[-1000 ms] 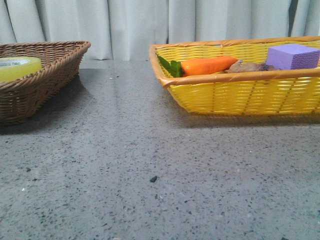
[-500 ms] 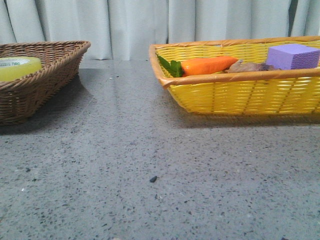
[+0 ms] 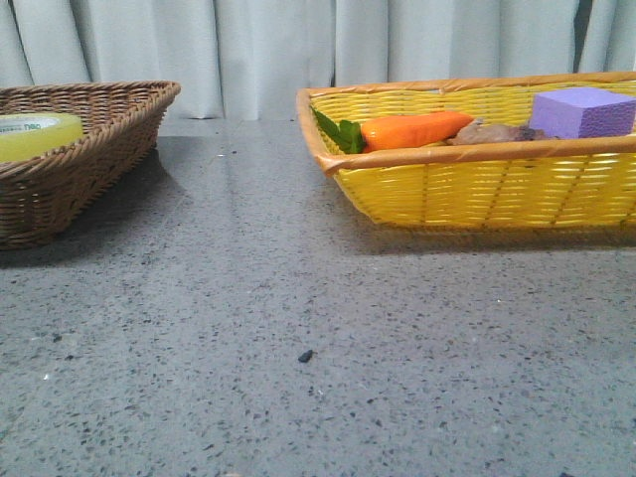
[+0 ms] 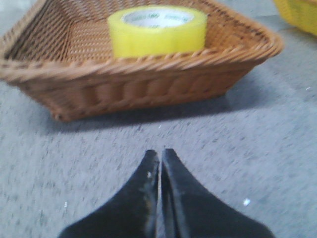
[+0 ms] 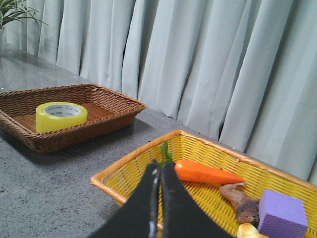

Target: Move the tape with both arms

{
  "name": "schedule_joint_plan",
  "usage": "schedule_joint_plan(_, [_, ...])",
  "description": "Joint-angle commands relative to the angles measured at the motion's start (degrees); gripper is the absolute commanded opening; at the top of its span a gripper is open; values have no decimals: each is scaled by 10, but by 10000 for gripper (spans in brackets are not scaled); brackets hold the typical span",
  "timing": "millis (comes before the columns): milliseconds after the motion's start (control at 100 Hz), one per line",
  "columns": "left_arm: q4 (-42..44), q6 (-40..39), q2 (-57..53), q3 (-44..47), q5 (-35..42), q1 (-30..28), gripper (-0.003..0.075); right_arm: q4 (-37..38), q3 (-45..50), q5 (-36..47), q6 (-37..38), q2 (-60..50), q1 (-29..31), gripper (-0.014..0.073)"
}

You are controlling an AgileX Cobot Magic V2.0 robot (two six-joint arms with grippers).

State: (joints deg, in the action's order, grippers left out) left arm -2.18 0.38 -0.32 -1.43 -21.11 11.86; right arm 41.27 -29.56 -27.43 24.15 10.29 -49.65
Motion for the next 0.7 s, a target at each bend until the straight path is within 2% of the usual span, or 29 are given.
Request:
schedule_joint_plan(0, [-7,-8,-18,19,64,-17,-21,18,-14,31,0,5,-1,-67])
schedule_joint_plan(230, [-13,-11,-17,22,53,-45,-21,18,-14,31,0,5,-1,-67])
schedule_joint_plan(690, [-13,-11,-17,22,53,-44,-21,18,-14,29,0,5,-1,-67])
